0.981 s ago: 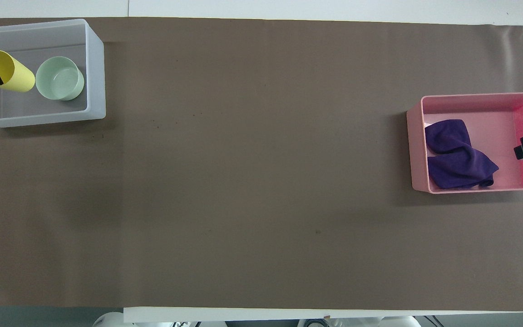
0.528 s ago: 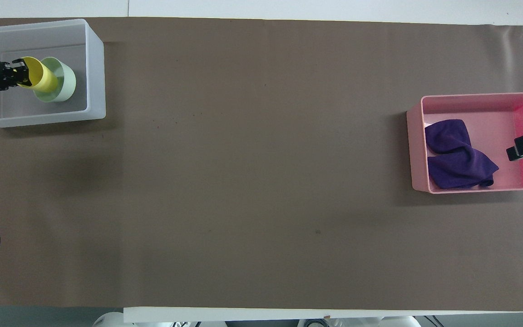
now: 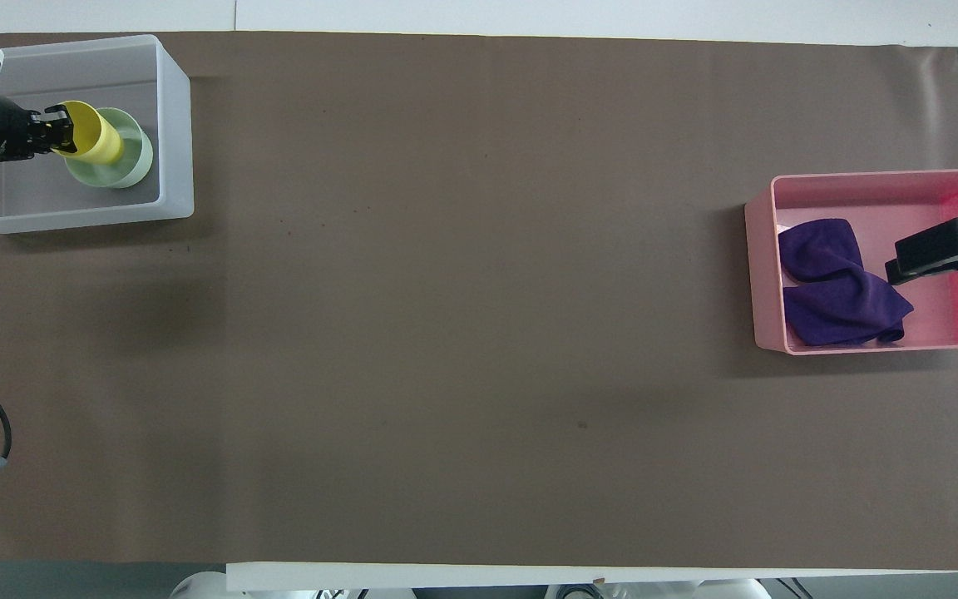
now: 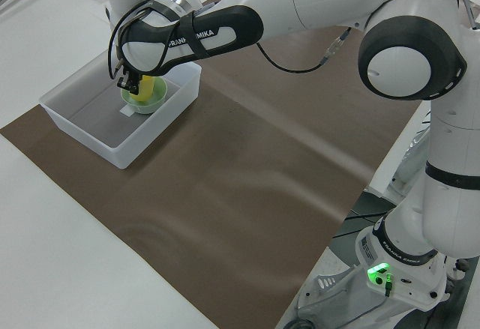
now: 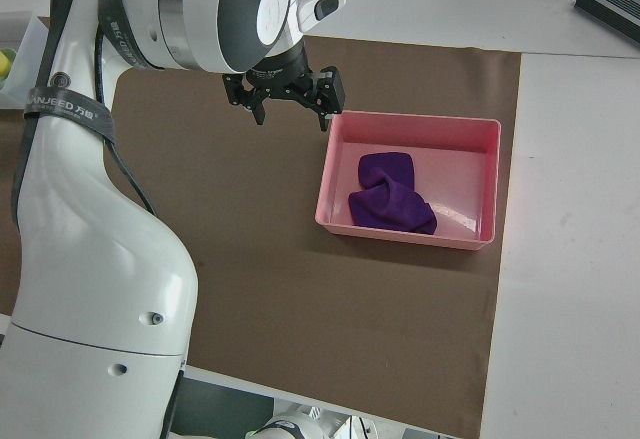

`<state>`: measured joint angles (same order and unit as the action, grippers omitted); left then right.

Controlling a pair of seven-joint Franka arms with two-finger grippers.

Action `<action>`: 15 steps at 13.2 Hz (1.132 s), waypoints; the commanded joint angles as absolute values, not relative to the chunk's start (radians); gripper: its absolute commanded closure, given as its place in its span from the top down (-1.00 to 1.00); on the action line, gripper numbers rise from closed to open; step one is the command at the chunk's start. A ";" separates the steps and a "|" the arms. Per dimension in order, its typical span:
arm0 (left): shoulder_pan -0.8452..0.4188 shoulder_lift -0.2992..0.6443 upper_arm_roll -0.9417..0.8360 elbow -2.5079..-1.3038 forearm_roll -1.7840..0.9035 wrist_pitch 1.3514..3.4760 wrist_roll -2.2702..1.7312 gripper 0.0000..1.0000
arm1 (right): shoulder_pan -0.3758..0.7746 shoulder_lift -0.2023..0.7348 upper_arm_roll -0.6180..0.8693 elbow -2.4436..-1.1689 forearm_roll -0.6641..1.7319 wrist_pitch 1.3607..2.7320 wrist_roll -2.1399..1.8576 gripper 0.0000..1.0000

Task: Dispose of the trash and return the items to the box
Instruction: 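Open the left gripper and withdraw it from the yellow cup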

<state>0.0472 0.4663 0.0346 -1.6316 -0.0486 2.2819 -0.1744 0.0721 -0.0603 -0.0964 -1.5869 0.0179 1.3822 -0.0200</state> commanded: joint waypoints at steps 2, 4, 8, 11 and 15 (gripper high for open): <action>0.012 0.451 0.049 -1.646 -0.029 2.273 -0.158 0.99 | 0.231 -0.078 -0.244 -1.618 0.026 1.399 -0.008 1.00; 0.006 0.392 0.046 -1.652 0.008 2.185 -0.156 0.99 | 0.239 -0.075 -0.245 -1.623 0.026 1.402 -0.006 1.00; -0.025 0.136 0.037 -1.787 0.006 1.913 -0.114 1.00 | 0.238 -0.074 -0.244 -1.631 0.026 1.401 -0.008 1.00; -0.095 -0.015 0.037 -1.856 0.006 1.835 -0.109 1.00 | 0.232 -0.075 -0.244 -1.632 0.026 1.396 -0.009 1.00; -0.153 -0.071 0.037 -1.733 0.057 1.654 -0.085 1.00 | 0.225 -0.077 -0.244 -1.637 0.026 1.393 -0.008 1.00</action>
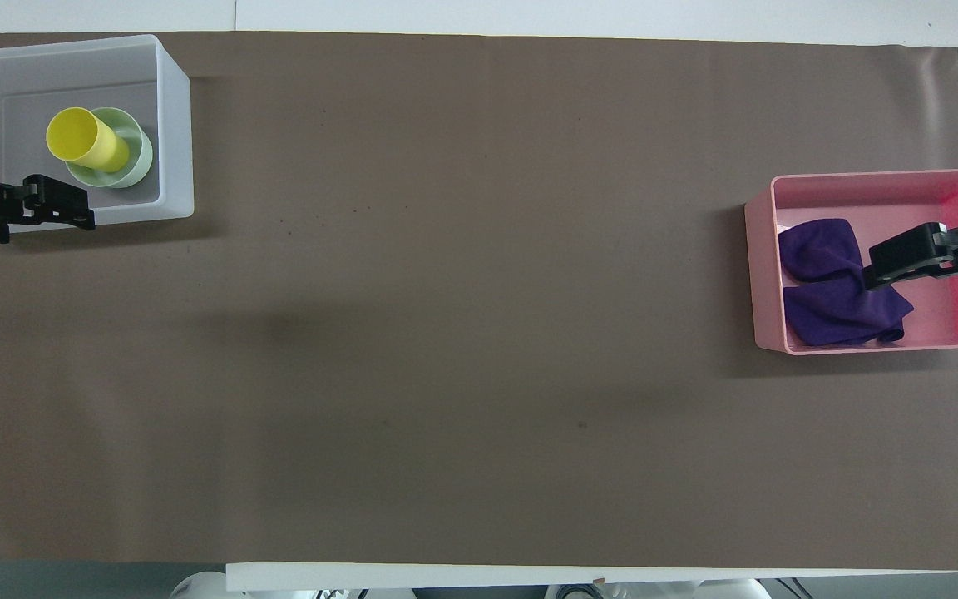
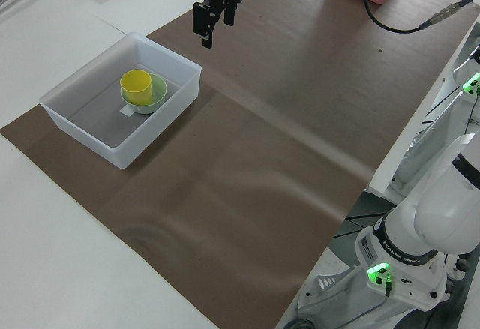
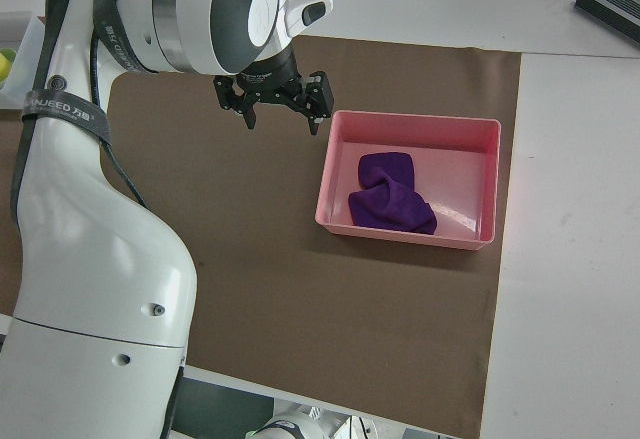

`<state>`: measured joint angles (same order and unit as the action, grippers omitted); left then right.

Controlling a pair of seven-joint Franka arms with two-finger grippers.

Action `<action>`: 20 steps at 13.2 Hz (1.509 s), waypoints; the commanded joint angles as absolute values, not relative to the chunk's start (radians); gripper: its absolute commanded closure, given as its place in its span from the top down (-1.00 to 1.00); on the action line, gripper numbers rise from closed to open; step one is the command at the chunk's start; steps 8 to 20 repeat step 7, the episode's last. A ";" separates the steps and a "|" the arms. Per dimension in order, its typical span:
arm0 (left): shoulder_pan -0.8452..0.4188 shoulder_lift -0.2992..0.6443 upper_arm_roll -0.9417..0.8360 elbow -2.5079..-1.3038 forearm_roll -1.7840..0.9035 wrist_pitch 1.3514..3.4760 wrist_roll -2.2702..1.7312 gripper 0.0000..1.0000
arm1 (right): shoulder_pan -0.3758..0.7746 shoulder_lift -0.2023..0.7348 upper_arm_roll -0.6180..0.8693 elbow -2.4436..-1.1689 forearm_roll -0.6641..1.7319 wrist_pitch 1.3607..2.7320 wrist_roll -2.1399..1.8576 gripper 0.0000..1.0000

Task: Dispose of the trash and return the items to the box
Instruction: 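Open the left gripper and withdraw it from the yellow cup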

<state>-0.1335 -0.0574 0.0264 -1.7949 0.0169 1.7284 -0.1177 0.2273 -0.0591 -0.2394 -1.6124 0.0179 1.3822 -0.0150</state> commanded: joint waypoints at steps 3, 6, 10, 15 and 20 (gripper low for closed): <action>-0.103 0.012 0.054 -1.594 -0.010 1.571 -0.043 1.00 | 0.227 -0.077 -0.244 -1.637 0.026 1.393 -0.008 1.00; -0.078 0.044 0.048 -1.559 -0.025 1.546 0.011 1.00 | 0.227 -0.077 -0.244 -1.637 0.026 1.393 -0.008 1.00; -0.080 0.048 0.048 -1.557 -0.023 1.549 0.011 1.00 | 0.227 -0.077 -0.244 -1.637 0.026 1.393 -0.008 1.00; -0.080 0.048 0.048 -1.557 -0.023 1.549 0.011 1.00 | 0.227 -0.077 -0.244 -1.637 0.026 1.393 -0.008 1.00; -0.080 0.048 0.048 -1.557 -0.023 1.549 0.011 1.00 | 0.227 -0.077 -0.244 -1.637 0.026 1.393 -0.008 1.00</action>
